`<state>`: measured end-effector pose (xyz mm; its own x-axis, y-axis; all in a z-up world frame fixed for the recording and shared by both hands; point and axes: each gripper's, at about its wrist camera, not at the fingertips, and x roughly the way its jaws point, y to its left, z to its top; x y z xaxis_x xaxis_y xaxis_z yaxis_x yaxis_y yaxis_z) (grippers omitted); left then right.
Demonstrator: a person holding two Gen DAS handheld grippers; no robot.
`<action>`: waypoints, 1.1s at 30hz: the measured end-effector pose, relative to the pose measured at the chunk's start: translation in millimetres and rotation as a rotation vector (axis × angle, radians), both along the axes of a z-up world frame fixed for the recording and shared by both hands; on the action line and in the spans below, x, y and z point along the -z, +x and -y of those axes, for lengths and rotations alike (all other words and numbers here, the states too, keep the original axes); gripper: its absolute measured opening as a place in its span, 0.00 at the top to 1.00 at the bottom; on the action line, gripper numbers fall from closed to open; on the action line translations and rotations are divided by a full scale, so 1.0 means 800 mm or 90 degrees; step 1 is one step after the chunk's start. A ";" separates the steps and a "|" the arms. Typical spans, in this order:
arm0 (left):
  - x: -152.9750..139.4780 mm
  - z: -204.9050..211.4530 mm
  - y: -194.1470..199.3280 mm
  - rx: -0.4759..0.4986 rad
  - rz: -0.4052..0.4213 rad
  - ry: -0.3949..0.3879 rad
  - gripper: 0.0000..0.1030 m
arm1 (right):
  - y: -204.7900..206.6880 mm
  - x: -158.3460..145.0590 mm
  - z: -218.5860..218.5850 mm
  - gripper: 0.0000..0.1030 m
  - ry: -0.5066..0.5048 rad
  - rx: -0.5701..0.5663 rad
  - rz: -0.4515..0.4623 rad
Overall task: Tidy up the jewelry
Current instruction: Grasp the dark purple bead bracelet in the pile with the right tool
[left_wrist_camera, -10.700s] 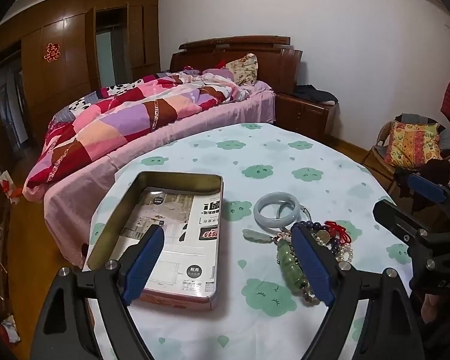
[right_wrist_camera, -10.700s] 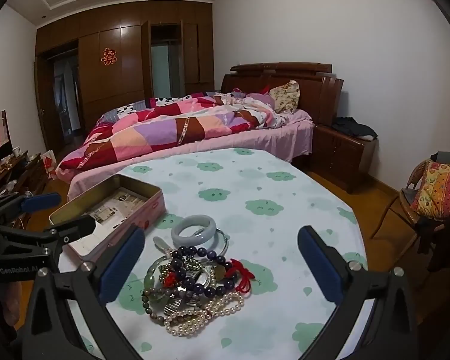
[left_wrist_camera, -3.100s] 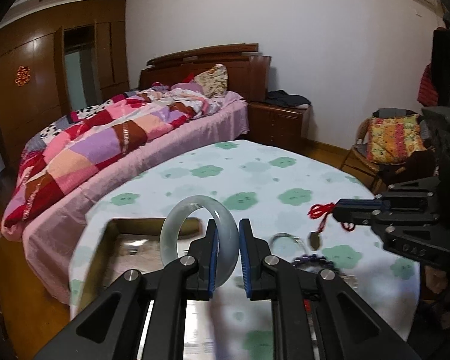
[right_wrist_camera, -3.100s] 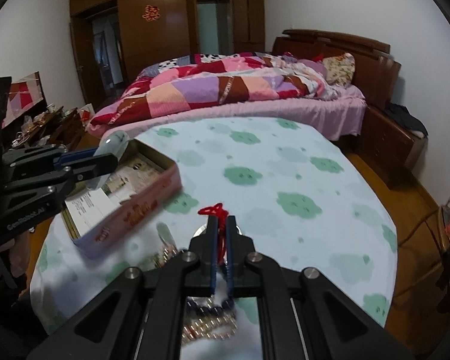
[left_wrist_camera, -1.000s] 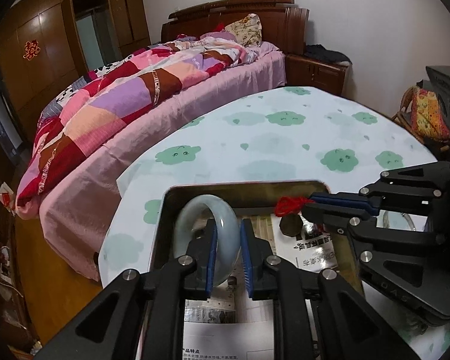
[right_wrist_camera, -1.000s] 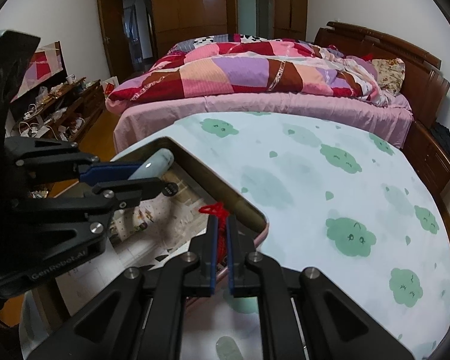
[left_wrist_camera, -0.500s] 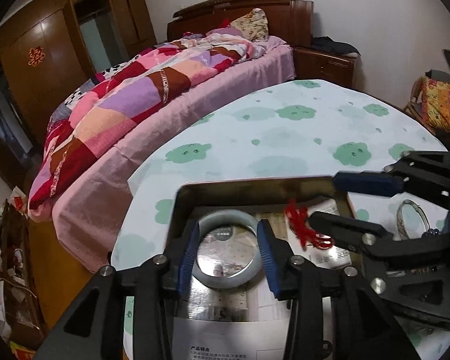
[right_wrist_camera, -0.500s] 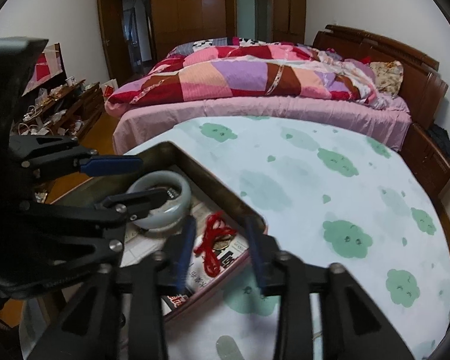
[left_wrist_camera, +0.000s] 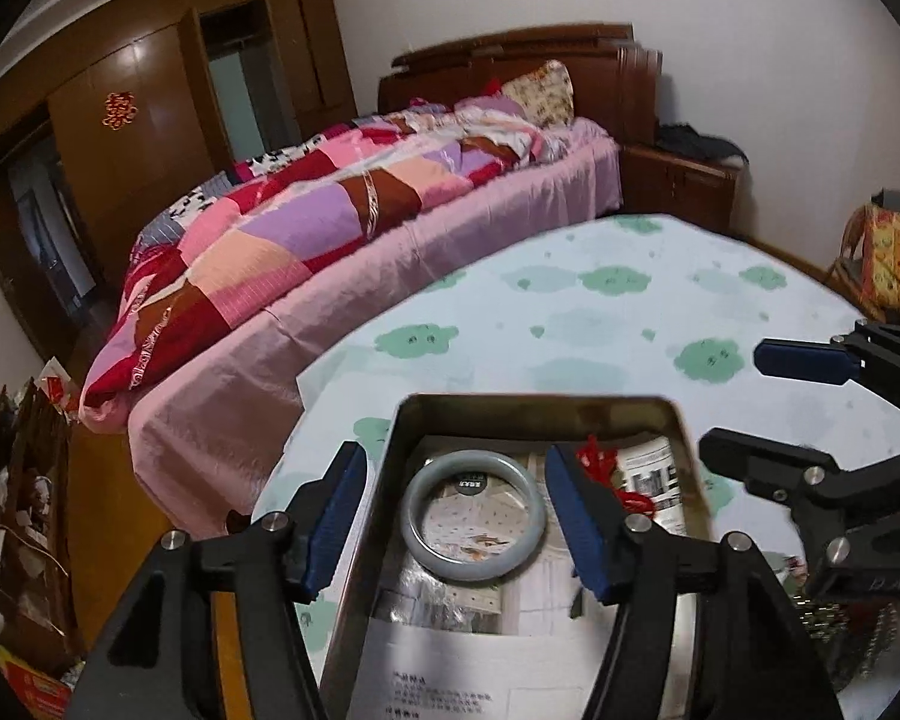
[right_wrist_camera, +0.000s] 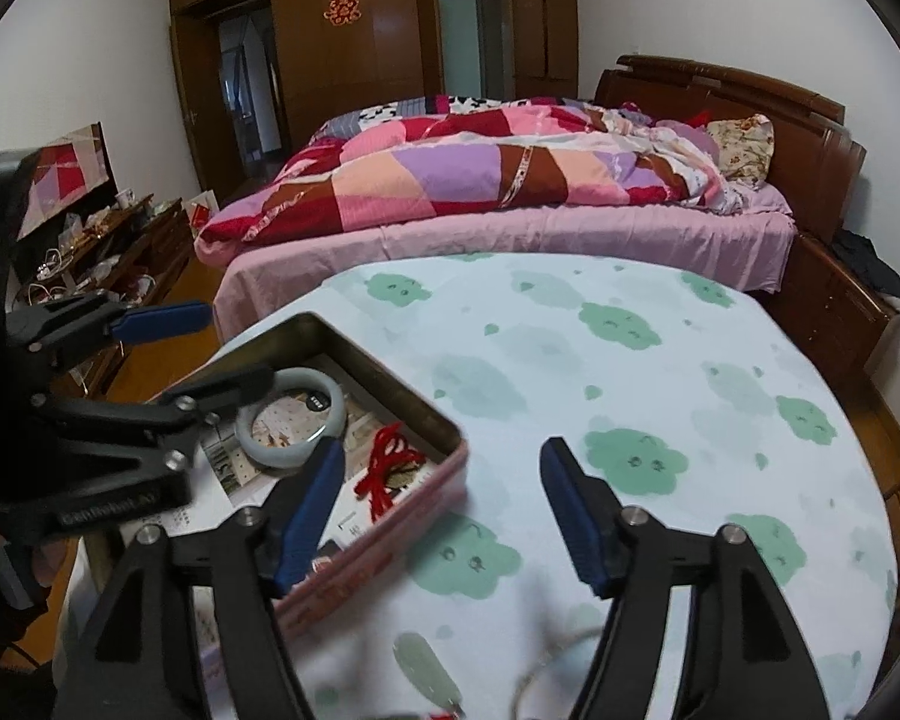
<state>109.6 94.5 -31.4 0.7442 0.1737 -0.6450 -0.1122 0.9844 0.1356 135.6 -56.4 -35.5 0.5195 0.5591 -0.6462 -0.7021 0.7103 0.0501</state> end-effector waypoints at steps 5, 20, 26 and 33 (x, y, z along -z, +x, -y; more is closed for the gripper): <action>-0.010 0.025 -0.034 0.026 0.029 -0.029 0.39 | -0.009 -0.005 0.049 0.24 0.008 0.036 0.005; 0.031 0.135 -0.091 0.118 -0.008 -0.035 0.39 | -0.047 0.051 0.180 0.24 0.006 0.173 -0.059; 0.043 0.143 -0.099 0.116 -0.015 -0.033 0.39 | -0.054 0.058 0.173 0.39 -0.011 0.143 -0.052; 0.036 0.151 -0.107 0.129 0.007 -0.038 0.44 | -0.054 0.071 0.160 0.56 -0.049 0.128 -0.053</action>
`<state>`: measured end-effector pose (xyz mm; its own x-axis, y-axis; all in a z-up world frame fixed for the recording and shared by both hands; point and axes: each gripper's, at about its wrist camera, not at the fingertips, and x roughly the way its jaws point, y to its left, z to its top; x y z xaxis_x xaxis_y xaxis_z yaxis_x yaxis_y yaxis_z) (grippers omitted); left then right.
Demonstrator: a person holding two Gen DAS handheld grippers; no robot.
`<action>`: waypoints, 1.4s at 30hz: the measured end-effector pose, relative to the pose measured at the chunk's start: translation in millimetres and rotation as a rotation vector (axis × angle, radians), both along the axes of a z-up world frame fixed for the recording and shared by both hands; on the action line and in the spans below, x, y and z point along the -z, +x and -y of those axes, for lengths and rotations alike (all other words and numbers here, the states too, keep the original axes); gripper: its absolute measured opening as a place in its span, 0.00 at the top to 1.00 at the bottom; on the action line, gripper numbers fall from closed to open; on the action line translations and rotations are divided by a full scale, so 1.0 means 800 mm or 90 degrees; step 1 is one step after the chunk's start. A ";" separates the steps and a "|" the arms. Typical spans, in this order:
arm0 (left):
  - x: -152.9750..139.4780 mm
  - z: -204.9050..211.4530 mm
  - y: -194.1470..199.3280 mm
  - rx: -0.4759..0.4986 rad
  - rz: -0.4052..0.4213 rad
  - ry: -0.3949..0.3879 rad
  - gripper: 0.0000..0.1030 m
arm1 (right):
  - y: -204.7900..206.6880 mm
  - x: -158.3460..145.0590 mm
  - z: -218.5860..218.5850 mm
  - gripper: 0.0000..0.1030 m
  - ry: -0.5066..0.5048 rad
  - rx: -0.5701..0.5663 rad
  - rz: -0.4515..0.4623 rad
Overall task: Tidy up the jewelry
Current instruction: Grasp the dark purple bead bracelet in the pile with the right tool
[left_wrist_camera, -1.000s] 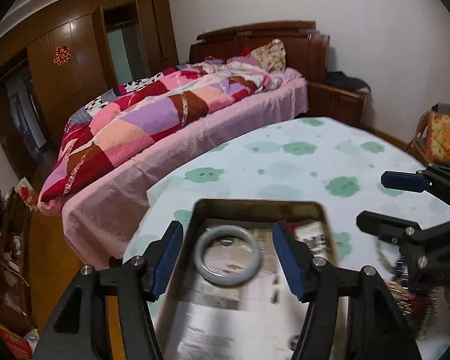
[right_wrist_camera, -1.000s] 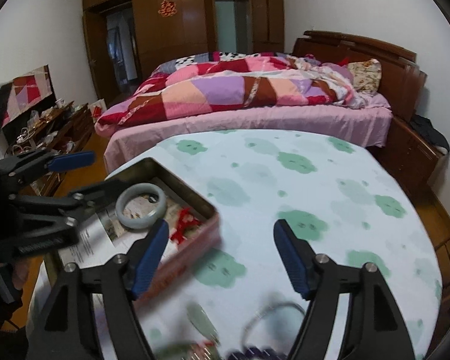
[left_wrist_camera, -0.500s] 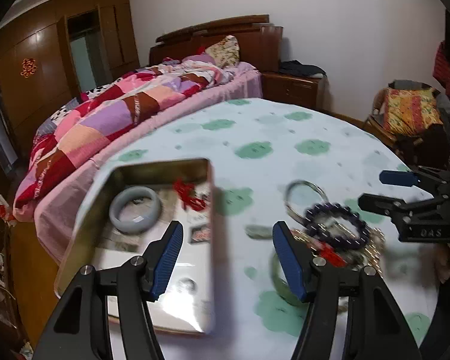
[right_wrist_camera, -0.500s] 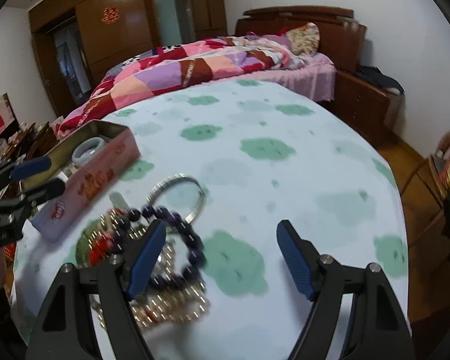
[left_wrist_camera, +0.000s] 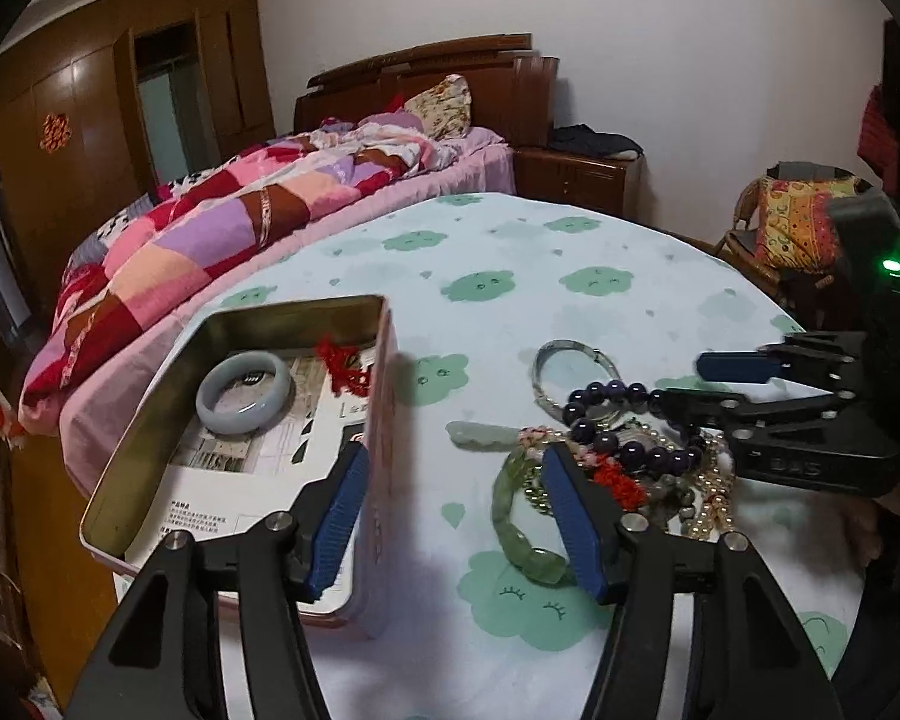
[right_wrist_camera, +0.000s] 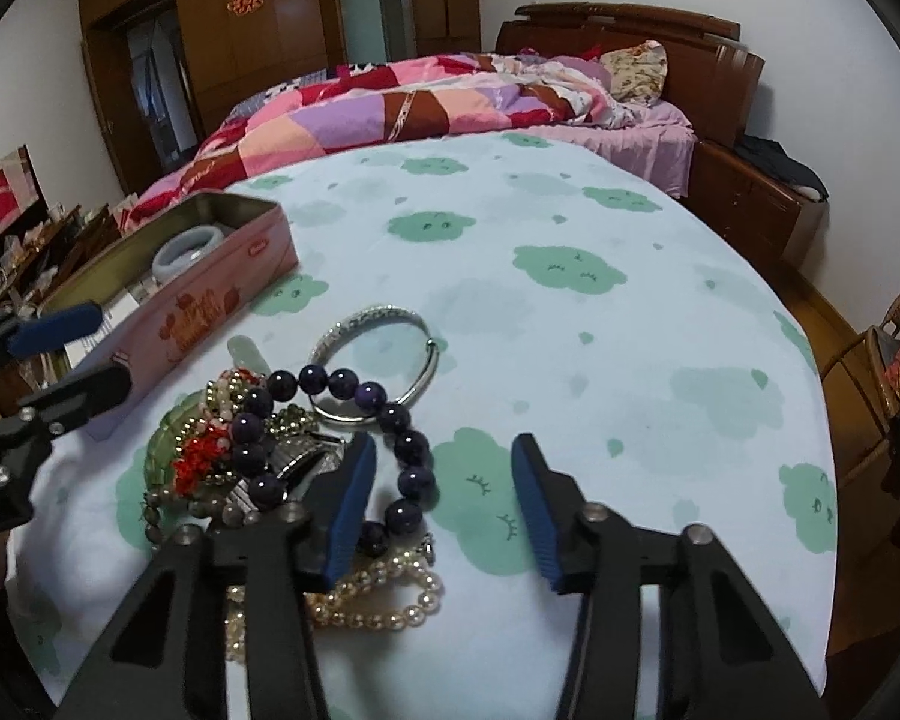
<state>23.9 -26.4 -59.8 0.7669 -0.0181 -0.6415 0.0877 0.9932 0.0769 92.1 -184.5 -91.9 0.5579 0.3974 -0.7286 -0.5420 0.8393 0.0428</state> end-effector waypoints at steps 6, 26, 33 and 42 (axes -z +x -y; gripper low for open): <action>0.015 0.024 0.000 0.043 -0.028 0.005 0.54 | 0.002 0.012 -0.019 0.69 -0.056 -0.032 -0.016; 0.034 0.022 0.013 0.055 -0.080 -0.052 0.64 | 0.003 0.005 -0.005 0.84 -0.006 -0.019 -0.021; 0.017 0.028 0.008 0.071 -0.060 -0.064 0.63 | 0.003 0.005 -0.005 0.84 -0.003 -0.019 -0.025; 0.029 0.039 0.034 0.092 -0.071 -0.054 0.70 | 0.004 0.005 -0.005 0.84 -0.004 -0.019 -0.023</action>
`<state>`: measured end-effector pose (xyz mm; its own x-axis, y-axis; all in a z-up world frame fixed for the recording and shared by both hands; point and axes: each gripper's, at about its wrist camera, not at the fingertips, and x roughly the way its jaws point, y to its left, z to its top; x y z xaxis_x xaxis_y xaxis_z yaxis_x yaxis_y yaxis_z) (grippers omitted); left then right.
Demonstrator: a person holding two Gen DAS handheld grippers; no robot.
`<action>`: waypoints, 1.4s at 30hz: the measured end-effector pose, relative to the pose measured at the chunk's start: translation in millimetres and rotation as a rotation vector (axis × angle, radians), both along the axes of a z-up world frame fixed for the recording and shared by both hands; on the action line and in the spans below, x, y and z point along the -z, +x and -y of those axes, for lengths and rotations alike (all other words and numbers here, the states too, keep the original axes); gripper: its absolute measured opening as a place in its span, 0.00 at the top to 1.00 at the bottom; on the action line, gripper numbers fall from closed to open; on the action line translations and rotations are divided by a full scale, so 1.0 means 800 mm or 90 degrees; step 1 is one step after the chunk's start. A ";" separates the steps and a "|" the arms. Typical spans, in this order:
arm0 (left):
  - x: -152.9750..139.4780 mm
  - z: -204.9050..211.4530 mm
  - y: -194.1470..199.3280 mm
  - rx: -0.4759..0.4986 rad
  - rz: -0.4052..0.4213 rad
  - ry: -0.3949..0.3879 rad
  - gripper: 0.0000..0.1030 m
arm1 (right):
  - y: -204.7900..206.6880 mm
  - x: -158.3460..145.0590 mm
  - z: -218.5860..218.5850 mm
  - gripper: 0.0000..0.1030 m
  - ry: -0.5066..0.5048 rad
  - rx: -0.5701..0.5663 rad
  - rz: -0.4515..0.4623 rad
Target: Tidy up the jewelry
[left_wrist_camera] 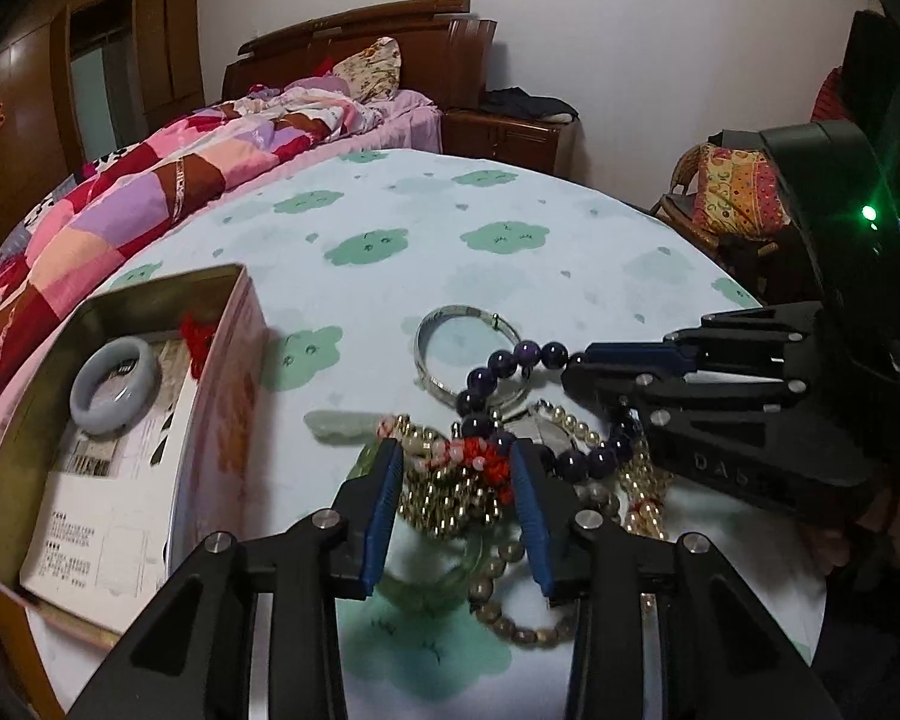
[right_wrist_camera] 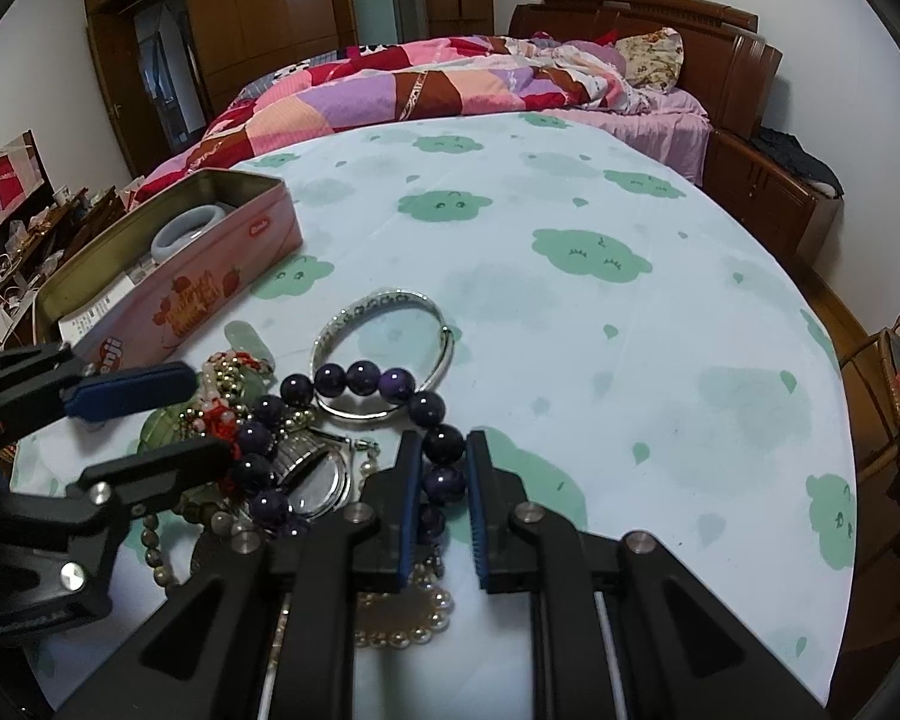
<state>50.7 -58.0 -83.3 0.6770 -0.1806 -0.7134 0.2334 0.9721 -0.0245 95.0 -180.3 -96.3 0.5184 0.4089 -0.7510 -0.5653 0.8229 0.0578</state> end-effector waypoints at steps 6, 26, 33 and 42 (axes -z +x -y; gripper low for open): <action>-0.007 -0.001 -0.004 0.016 0.004 -0.010 0.98 | 0.000 0.000 -0.001 0.84 0.000 -0.003 0.004; -0.097 -0.046 -0.026 -0.020 0.116 -0.041 0.98 | -0.006 -0.010 0.008 0.84 0.032 0.001 0.030; -0.117 -0.059 -0.029 -0.029 0.143 -0.046 0.98 | -0.007 -0.017 0.017 0.84 0.065 0.008 0.031; -0.133 -0.072 -0.030 -0.042 0.166 -0.042 0.98 | -0.015 -0.046 0.015 0.84 0.096 -0.002 0.058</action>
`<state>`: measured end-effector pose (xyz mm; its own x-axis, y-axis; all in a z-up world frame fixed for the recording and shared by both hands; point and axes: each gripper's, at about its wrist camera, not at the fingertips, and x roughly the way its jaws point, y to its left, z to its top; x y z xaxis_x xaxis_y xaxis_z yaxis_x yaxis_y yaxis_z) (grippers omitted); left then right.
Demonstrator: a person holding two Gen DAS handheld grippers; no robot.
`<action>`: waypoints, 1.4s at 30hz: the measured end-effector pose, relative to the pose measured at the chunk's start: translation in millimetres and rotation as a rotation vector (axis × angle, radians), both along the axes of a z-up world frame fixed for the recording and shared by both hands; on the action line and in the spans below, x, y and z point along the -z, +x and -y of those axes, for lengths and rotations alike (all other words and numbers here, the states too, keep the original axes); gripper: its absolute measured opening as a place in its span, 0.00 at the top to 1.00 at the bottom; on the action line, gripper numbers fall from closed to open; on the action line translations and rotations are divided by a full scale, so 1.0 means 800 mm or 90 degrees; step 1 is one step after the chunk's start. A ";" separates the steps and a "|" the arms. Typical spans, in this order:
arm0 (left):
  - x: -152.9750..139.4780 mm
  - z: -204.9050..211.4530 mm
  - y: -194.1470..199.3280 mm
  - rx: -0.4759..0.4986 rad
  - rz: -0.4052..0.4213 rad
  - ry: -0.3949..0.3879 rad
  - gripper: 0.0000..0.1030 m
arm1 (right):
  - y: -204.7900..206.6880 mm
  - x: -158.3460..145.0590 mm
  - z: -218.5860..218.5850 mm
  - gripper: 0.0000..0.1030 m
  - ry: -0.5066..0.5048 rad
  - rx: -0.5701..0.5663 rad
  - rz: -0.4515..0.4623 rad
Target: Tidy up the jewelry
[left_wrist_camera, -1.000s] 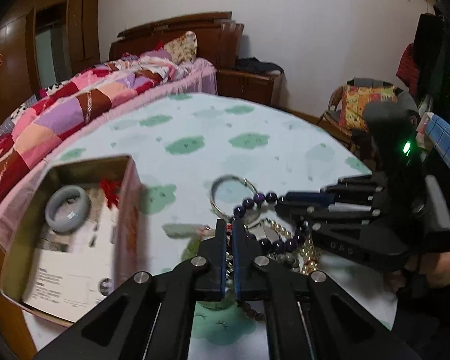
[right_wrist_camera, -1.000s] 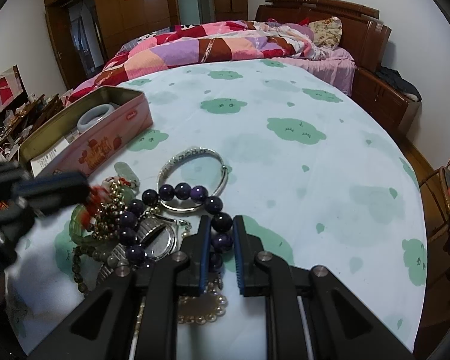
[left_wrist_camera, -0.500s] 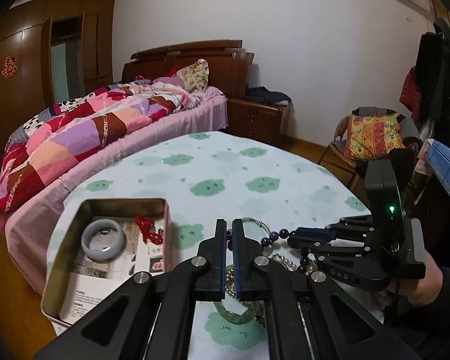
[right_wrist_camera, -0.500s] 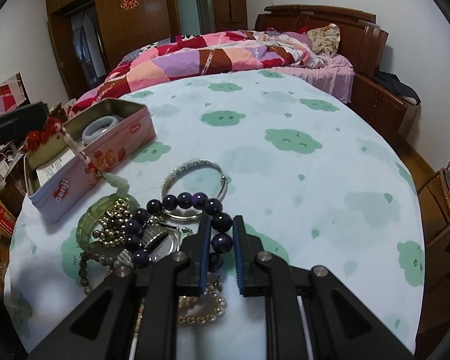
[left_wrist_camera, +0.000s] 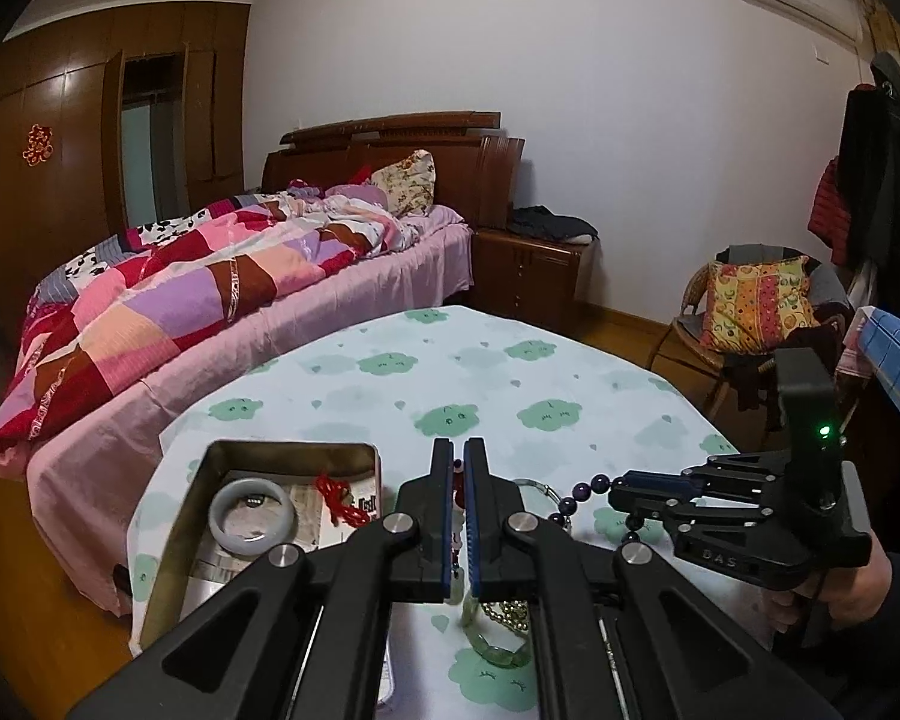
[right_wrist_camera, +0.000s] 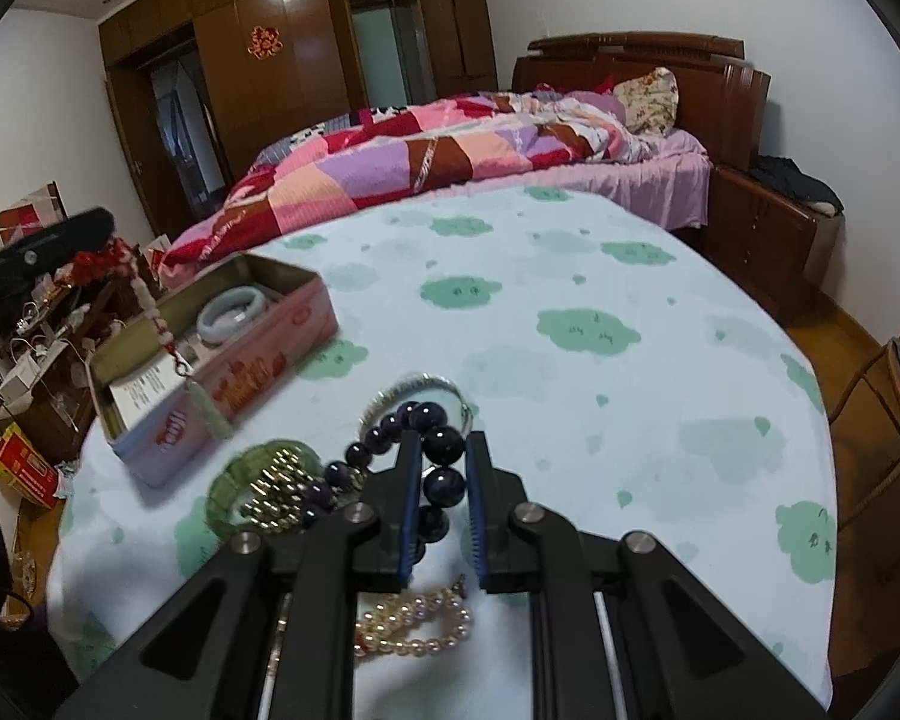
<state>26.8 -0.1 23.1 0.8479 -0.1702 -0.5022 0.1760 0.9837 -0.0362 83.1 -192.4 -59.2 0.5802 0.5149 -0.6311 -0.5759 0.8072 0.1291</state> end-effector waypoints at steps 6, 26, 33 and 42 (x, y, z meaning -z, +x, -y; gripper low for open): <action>-0.006 -0.006 0.001 -0.005 0.009 0.003 0.98 | -0.007 -0.021 -0.002 0.84 0.018 -0.007 0.023; -0.038 -0.067 0.005 -0.068 0.046 0.038 1.00 | -0.004 -0.089 -0.054 0.84 0.011 -0.073 0.110; -0.031 -0.088 0.007 -0.087 0.038 0.039 1.00 | -0.003 -0.102 -0.092 0.84 0.015 -0.117 0.125; -0.012 -0.117 0.016 -0.127 0.013 0.024 1.00 | -0.004 -0.098 -0.157 0.84 0.012 -0.187 0.120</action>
<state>39.7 93.4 32.8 0.8728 0.0214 -0.4877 -0.0227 0.9997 0.0033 80.3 -67.1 19.4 0.5108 0.6883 -0.5152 -0.7986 0.6017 0.0121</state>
